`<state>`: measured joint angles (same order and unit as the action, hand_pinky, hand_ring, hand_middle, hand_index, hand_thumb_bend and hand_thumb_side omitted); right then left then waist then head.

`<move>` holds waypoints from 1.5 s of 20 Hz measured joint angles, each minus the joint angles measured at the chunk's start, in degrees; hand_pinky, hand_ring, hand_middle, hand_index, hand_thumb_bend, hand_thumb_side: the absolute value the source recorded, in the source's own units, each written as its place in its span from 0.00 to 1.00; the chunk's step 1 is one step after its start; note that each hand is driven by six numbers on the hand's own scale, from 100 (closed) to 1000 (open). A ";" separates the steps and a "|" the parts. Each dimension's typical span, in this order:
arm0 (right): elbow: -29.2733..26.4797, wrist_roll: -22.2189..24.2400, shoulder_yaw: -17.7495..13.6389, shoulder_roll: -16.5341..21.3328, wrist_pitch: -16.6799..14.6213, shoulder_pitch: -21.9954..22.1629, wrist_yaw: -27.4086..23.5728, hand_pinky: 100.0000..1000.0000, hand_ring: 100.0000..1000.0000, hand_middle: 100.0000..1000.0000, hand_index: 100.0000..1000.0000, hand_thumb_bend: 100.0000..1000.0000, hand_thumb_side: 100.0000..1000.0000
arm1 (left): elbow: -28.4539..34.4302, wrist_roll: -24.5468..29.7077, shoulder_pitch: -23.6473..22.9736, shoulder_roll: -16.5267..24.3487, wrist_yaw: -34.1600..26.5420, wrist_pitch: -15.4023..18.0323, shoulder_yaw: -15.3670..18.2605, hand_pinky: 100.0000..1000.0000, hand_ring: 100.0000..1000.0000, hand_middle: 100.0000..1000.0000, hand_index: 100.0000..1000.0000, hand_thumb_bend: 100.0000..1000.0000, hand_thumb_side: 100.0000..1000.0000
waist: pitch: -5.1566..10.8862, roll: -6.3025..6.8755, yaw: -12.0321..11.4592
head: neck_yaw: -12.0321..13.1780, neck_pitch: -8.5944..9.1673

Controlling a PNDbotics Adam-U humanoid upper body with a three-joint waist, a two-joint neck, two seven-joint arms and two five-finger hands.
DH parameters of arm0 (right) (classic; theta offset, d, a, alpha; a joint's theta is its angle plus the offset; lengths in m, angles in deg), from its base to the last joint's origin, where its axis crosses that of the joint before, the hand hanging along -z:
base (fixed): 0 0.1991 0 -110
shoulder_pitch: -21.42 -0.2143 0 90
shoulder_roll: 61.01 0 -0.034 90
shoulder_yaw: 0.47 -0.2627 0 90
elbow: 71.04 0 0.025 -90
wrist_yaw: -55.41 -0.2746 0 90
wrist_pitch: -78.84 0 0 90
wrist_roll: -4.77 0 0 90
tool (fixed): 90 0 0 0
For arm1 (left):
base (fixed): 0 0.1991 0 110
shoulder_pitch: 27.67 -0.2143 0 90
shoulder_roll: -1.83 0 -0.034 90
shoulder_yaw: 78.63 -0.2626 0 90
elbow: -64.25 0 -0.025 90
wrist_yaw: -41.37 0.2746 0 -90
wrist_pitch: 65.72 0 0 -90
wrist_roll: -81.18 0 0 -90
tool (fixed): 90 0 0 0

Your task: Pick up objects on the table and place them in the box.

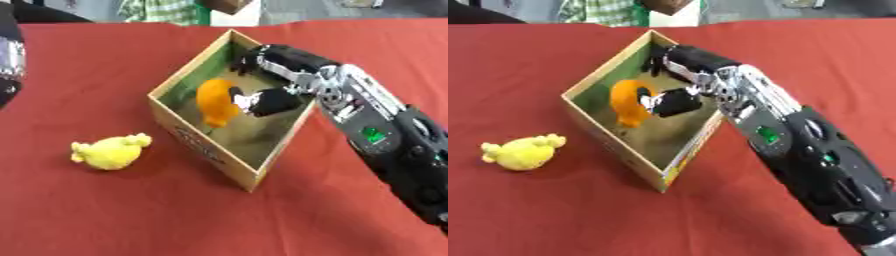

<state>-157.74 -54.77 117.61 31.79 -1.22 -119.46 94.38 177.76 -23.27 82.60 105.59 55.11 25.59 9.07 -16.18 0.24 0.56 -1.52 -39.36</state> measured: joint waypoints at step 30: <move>-26.16 -9.87 -26.61 10.49 6.70 7.65 -17.98 0.79 0.82 0.78 0.94 0.00 0.96 | 0.10 6.30 4.13 9.33 7.91 -7.52 -2.39 0.57 0.71 0.72 0.81 0.00 0.47 | 0.00 1.43 2.88 | 2.33 -0.43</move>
<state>-183.91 -64.64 91.00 42.28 5.48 -111.80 76.41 177.86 -16.97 86.73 114.92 63.03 18.07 6.67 -16.18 1.67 3.44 0.82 -39.78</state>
